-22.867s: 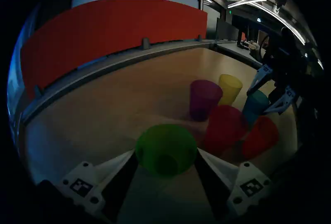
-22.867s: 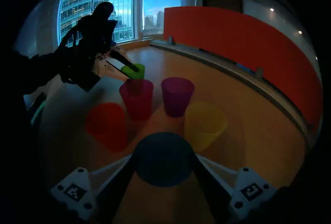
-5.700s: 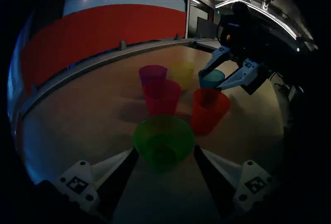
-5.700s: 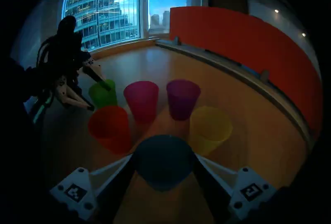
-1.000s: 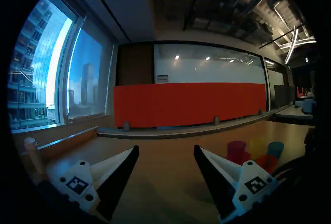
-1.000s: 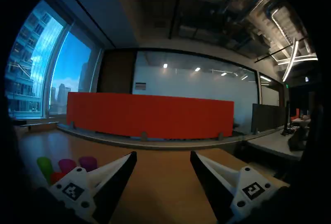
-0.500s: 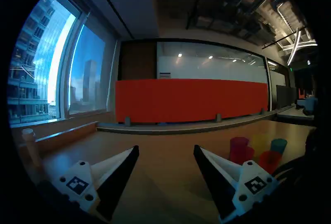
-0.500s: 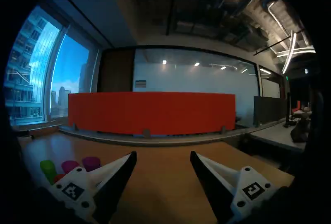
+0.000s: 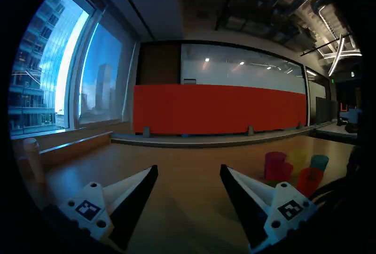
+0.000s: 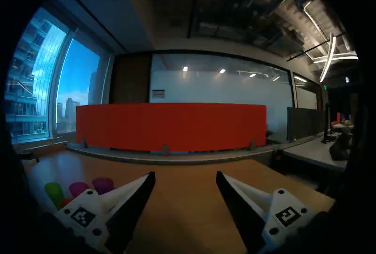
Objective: Pour water
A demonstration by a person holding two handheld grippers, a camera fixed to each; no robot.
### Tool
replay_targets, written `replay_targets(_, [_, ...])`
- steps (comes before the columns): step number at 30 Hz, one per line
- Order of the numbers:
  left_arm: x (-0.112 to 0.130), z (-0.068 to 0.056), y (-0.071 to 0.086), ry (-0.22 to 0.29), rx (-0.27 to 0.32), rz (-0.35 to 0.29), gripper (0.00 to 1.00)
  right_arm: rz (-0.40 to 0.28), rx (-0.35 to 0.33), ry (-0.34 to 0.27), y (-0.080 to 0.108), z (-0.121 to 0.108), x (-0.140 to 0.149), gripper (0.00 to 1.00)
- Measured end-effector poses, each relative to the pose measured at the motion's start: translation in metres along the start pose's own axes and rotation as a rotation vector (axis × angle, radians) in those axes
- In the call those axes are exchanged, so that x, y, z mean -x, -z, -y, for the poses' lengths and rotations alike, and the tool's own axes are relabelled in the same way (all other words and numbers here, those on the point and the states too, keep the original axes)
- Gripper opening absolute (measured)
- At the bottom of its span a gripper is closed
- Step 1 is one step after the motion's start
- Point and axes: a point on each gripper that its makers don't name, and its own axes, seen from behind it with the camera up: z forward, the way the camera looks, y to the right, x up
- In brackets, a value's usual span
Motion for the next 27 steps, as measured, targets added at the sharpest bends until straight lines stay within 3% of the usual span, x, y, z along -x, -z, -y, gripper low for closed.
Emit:
replay_targets(19, [0.0026,0.0055,0.0058,-0.014,-0.010,0.012,0.98,-0.005,-0.004,0.010,0.0029,0.0040,-0.0040,1.00])
replay_targets(24, [0.0037,-0.0003,0.0083,-0.015,0.004,0.014,0.98,-0.015,-0.005,0.018,0.0042,0.0042,-0.0061,1.00])
replay_targets(27, [0.0039,0.0024,0.0076,-0.015,-0.007,0.014,0.98,-0.020,-0.003,0.026,0.0051,0.0034,-0.0084,1.00])
